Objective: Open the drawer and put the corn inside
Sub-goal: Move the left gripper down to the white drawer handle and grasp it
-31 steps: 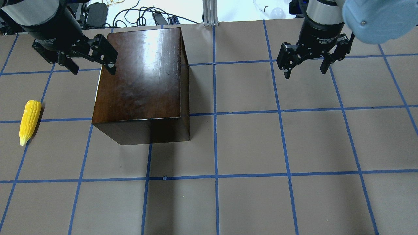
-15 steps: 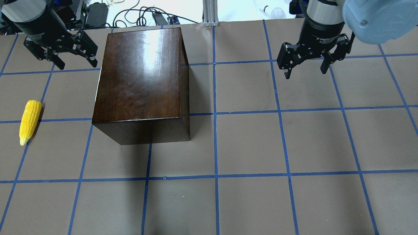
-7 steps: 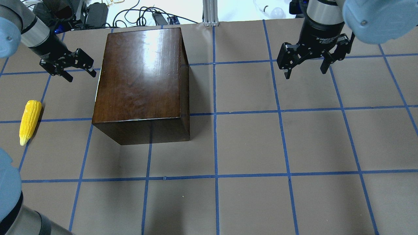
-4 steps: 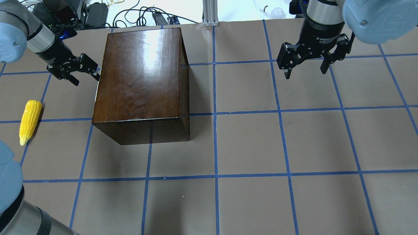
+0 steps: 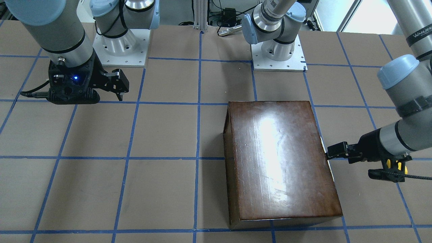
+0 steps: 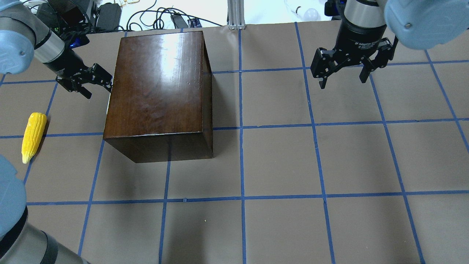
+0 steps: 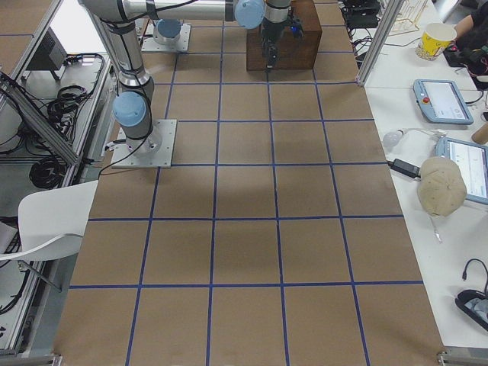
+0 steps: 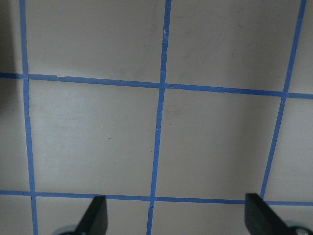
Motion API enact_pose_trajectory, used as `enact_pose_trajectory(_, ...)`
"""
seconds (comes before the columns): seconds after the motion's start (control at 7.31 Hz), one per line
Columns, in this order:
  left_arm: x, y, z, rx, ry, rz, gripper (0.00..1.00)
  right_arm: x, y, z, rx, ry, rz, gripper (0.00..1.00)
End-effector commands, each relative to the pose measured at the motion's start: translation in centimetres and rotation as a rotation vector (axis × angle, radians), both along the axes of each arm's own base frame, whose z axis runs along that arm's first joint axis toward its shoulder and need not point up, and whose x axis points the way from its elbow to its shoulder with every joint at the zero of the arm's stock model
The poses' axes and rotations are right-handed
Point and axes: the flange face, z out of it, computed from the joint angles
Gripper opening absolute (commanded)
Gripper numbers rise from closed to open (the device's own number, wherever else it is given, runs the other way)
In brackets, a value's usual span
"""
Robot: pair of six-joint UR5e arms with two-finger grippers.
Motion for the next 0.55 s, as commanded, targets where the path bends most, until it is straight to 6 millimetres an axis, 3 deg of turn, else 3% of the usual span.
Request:
enact_pose_trajectory(0.0,0.09,-0.09,-0.53,0.003,0.002,0.0,1.0,-0.01,0.0,0.0,0.0,0.0,0.0,1.0)
enact_pose_trajectory(0.41,0.16,-0.27,-1.47,0.012,0.005,0.0,1.0,-0.01,0.0,0.0,0.0,0.0,0.0,1.0)
